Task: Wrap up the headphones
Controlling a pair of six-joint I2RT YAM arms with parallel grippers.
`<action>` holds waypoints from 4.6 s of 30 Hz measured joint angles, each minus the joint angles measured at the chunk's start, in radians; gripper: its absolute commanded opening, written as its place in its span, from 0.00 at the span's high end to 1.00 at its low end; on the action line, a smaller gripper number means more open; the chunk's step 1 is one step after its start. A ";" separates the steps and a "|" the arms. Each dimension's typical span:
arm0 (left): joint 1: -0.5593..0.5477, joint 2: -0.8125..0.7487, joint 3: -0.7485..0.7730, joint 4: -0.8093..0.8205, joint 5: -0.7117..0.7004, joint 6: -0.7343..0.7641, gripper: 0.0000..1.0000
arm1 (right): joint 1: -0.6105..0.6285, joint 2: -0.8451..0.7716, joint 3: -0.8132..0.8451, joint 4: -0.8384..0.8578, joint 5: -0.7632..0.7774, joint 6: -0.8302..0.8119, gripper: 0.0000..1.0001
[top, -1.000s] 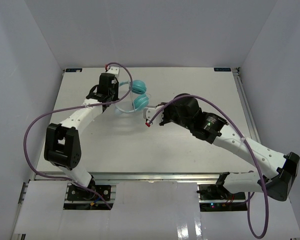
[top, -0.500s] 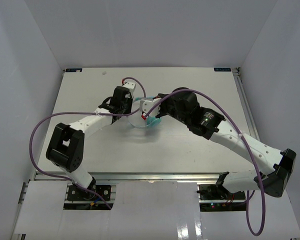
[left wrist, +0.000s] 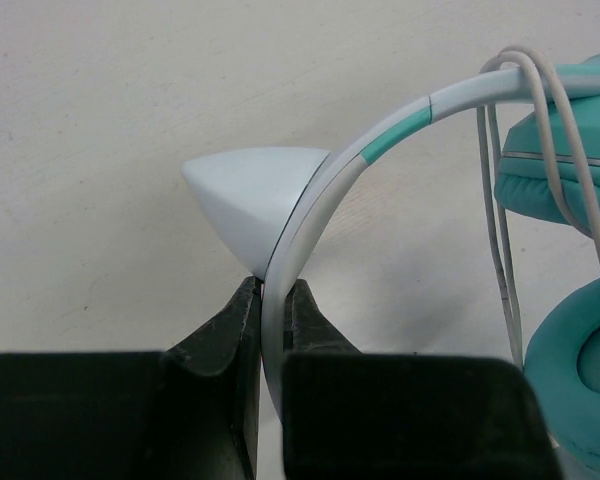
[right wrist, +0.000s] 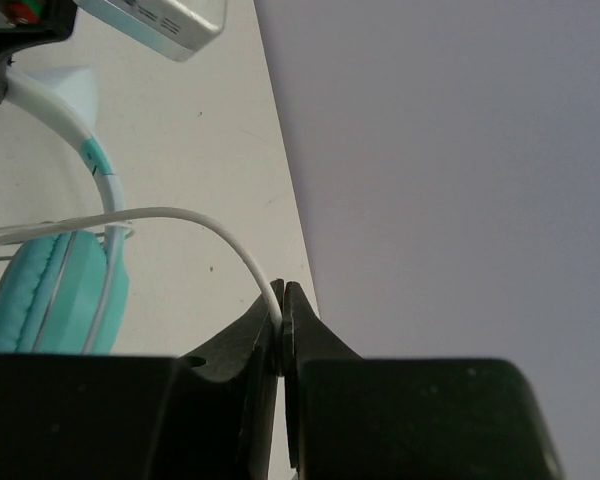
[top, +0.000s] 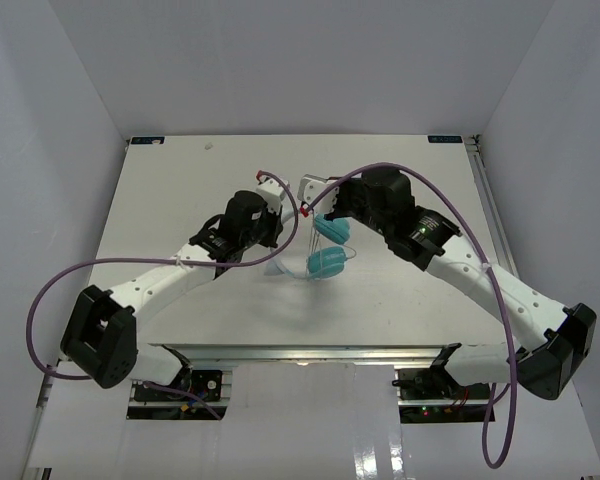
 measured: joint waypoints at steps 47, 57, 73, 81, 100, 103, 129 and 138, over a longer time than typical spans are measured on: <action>-0.204 -0.193 0.002 0.027 -0.072 -0.040 1.00 | -0.433 0.224 -0.149 0.134 -0.681 0.558 0.92; 0.002 -0.014 -0.011 0.110 -0.062 -0.104 1.00 | -0.457 0.533 -0.136 0.240 -0.979 0.886 0.92; 0.209 0.351 0.059 0.171 0.047 -0.252 1.00 | -0.446 0.945 0.068 0.401 -1.066 1.301 0.92; 0.260 0.401 0.091 0.169 0.130 -0.381 1.00 | -0.440 0.954 0.066 0.522 -1.078 1.475 0.92; 0.282 0.583 0.303 0.024 0.138 -0.426 1.00 | -0.443 0.987 -0.027 0.704 -1.014 1.777 0.67; 0.286 0.601 0.333 0.002 0.145 -0.427 1.00 | -0.445 0.985 -0.034 0.723 -1.013 1.798 0.62; 0.342 0.722 0.485 0.008 0.206 -0.509 1.00 | -0.506 0.892 -0.196 0.765 -1.016 1.862 0.59; 0.349 0.769 0.575 -0.062 0.180 -0.499 1.00 | -0.522 0.836 -0.262 0.743 -1.014 1.839 0.59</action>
